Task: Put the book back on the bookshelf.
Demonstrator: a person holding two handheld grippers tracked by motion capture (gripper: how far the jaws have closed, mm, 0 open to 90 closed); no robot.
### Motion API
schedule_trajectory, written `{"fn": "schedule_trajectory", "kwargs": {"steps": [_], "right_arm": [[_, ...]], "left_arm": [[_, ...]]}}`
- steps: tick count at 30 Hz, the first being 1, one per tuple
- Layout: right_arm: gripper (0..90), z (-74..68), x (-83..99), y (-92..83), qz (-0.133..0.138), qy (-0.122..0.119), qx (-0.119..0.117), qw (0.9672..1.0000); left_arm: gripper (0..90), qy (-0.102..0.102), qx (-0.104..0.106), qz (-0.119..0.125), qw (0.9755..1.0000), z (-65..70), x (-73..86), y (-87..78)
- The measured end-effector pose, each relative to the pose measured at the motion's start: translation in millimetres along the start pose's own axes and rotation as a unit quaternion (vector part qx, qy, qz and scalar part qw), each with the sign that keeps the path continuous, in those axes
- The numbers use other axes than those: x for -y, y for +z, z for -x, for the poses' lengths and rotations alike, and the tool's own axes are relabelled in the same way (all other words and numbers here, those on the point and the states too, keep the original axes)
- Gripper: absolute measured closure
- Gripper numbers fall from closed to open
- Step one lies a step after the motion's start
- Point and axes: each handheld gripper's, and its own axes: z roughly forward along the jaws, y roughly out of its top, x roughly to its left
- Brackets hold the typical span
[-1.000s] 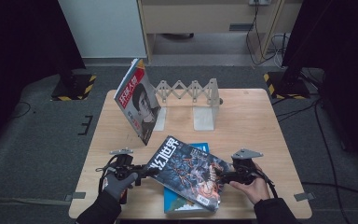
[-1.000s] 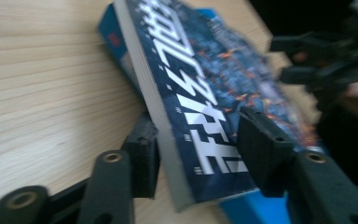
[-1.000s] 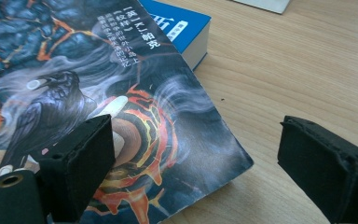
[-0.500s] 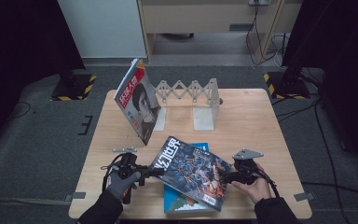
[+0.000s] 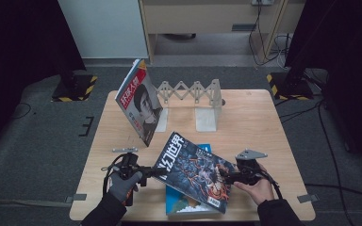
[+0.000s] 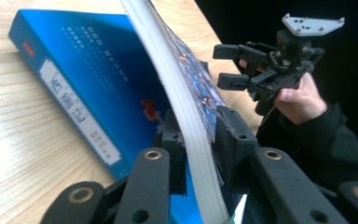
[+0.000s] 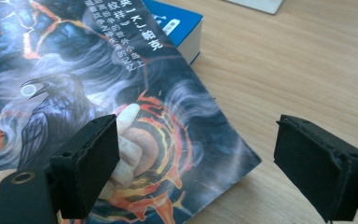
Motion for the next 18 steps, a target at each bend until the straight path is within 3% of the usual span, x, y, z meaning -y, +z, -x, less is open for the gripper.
{"fn": "schedule_trajectory", "kwargs": {"steps": [6,10,18], "right_arm": [[14.3,13.2,-2.4,-9.7,0.031,0.023,0.024,0.999],[14.3,20.9,-0.7,-11.2,0.028,0.023,0.039,0.9986],[14.3,31.3,0.2,-14.8,0.032,0.036,0.059,0.9971]], "left_arm": [[77.3,0.009,-0.011,0.003,0.9999,12.8,-6.9,-3.3],[79.8,0.004,-0.008,0.014,0.9999,16.1,-13.2,-7.3],[82.0,0.013,0.0,0.042,0.999,30.7,-26.8,-19.1]]}}
